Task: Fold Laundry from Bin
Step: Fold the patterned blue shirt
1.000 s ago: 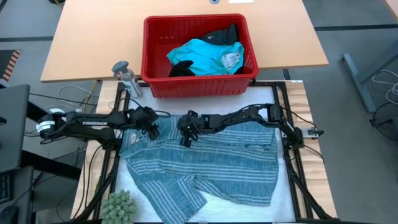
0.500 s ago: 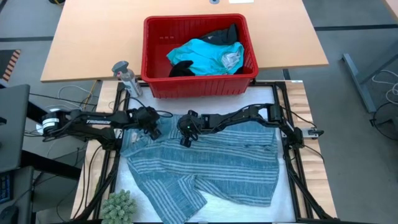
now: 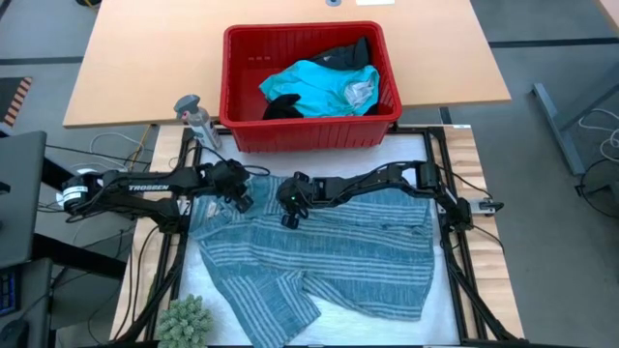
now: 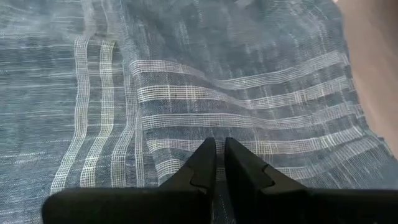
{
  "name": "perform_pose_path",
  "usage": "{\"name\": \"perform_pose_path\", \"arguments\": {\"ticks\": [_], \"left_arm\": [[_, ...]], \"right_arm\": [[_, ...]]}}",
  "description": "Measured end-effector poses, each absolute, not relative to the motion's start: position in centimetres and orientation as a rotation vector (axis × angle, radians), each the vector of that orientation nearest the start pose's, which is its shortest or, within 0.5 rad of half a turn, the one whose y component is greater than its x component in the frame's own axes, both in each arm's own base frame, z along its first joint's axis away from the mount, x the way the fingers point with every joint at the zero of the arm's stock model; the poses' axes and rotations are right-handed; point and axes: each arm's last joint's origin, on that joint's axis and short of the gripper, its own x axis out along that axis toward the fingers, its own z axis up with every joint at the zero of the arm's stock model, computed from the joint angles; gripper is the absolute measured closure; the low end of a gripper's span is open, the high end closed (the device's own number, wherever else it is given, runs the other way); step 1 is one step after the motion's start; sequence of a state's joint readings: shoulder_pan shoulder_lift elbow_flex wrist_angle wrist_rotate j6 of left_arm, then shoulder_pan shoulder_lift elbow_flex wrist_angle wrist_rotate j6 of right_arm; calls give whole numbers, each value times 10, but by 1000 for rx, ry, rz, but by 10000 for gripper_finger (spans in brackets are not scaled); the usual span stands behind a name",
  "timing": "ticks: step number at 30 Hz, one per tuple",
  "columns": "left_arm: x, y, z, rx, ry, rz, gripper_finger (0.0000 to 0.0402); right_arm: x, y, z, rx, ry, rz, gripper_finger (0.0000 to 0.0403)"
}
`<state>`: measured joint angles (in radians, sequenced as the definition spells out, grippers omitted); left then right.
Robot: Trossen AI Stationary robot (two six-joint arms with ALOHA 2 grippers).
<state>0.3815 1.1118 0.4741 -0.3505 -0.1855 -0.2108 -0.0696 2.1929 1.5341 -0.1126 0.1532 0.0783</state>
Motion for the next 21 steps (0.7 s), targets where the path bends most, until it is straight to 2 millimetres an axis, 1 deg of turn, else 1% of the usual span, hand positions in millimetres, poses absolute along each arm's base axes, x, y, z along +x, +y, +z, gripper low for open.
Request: {"name": "perform_pose_path", "arguments": {"ticks": [2,5,9,13,17,21], "left_arm": [[172,73,161,-273,959,589,376],[173,72,161,-255,961,579,350],[173,74,161,-230,950,648,311],[173,74,161,-240,944,665,288],[174,74,162,-230,936,657,286],[173,74,162,-239,940,645,314]], "right_arm": [[472,-37,148,42,769,-242,343],[471,-38,148,42,772,-243,343],[471,-38,147,42,776,-243,343],[470,-38,146,41,791,-243,343],[470,-38,146,42,793,-243,343],[470,-38,146,43,793,-244,343]]}}
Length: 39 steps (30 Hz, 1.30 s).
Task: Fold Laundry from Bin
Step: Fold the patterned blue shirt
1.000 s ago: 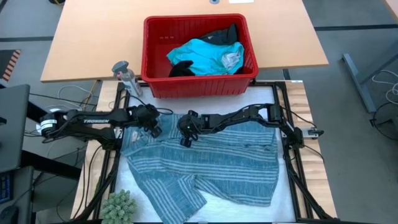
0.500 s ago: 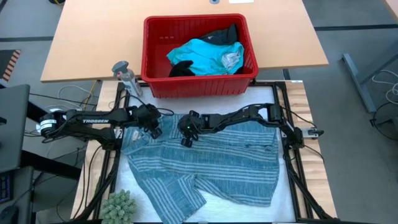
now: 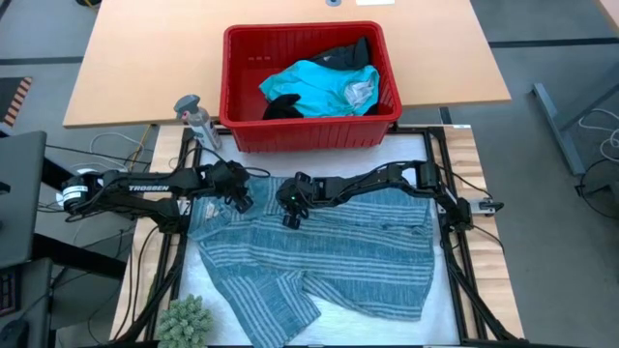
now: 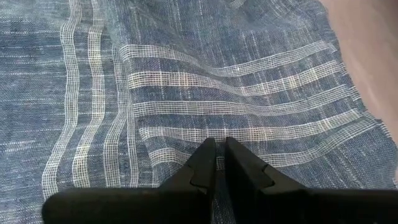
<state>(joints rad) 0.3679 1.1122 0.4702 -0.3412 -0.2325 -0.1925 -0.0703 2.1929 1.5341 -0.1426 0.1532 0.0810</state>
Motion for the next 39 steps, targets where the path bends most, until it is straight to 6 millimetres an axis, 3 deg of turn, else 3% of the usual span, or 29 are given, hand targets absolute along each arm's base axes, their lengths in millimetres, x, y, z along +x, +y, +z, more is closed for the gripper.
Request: {"name": "perform_pose_path", "arguments": {"ticks": [7,18,24,32,39], "left_arm": [[173,74,162,-240,939,645,394],[169,77,163,-174,945,781,401],[169,77,164,-174,951,782,401],[178,81,185,-124,924,797,402],[174,77,182,-200,979,745,401]], "right_arm": [[469,-36,146,41,801,-241,343],[469,-36,145,45,808,-243,343],[469,-36,145,46,810,-243,343],[468,-36,144,47,825,-244,343],[467,-36,143,47,835,-245,343]]}}
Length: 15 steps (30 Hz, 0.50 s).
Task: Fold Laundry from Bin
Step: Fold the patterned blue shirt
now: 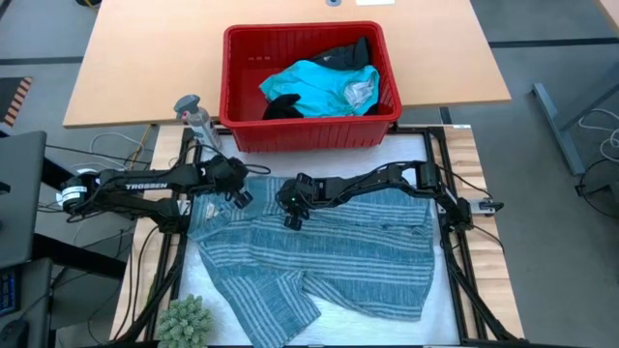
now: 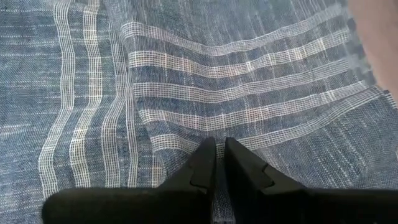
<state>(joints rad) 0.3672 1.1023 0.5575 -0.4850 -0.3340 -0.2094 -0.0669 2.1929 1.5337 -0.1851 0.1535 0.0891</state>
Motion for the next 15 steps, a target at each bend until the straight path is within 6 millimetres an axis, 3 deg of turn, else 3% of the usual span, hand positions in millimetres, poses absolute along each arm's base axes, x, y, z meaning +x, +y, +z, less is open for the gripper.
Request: {"name": "perform_pose_path", "arguments": {"ticks": [3,7,15], "left_arm": [[172,78,181,-214,985,800,401],[173,75,180,-269,1004,709,391],[171,74,178,-294,1019,720,334]], "right_arm": [[467,-36,143,46,840,-245,343],[465,-35,142,45,856,-244,343],[465,-35,142,44,859,-243,343]]}}
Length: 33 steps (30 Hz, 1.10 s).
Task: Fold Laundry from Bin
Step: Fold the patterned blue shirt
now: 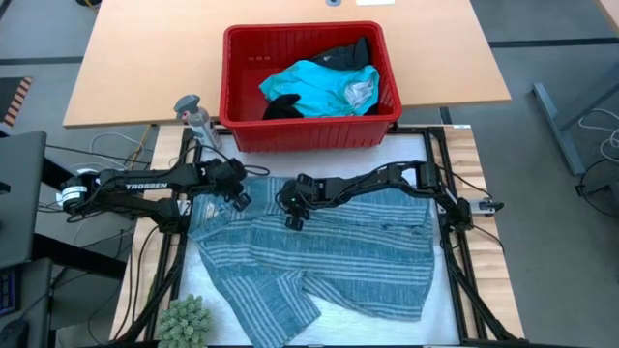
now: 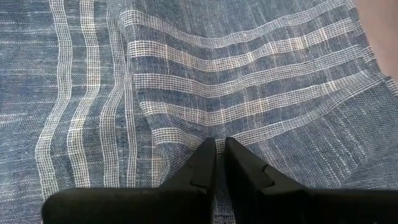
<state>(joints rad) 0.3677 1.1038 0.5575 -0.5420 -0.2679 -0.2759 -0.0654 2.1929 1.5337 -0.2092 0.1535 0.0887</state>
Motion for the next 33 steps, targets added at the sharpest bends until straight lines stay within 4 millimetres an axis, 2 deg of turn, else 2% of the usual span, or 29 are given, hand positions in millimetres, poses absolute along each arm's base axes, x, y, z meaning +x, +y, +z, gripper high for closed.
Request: {"name": "perform_pose_path", "arguments": {"ticks": [5,9,13,17,20,24,27,33], "left_arm": [[162,71,174,-317,1111,768,310],[163,71,175,-349,1092,783,301],[174,71,179,-476,934,784,299],[196,56,186,-495,745,603,299],[200,41,175,-484,735,544,299],[197,30,157,-489,792,579,299],[194,27,145,-480,829,628,299],[187,26,122,-490,906,701,299]], "right_arm": [[465,-35,142,44,859,-243,343],[465,-35,142,44,860,-243,343],[465,-35,142,41,860,-243,343],[464,-35,141,41,872,-244,343],[463,-36,140,41,888,-245,343],[462,-36,140,36,898,-244,343],[462,-36,142,35,898,-244,343],[455,-36,157,6,916,-232,339]]}}
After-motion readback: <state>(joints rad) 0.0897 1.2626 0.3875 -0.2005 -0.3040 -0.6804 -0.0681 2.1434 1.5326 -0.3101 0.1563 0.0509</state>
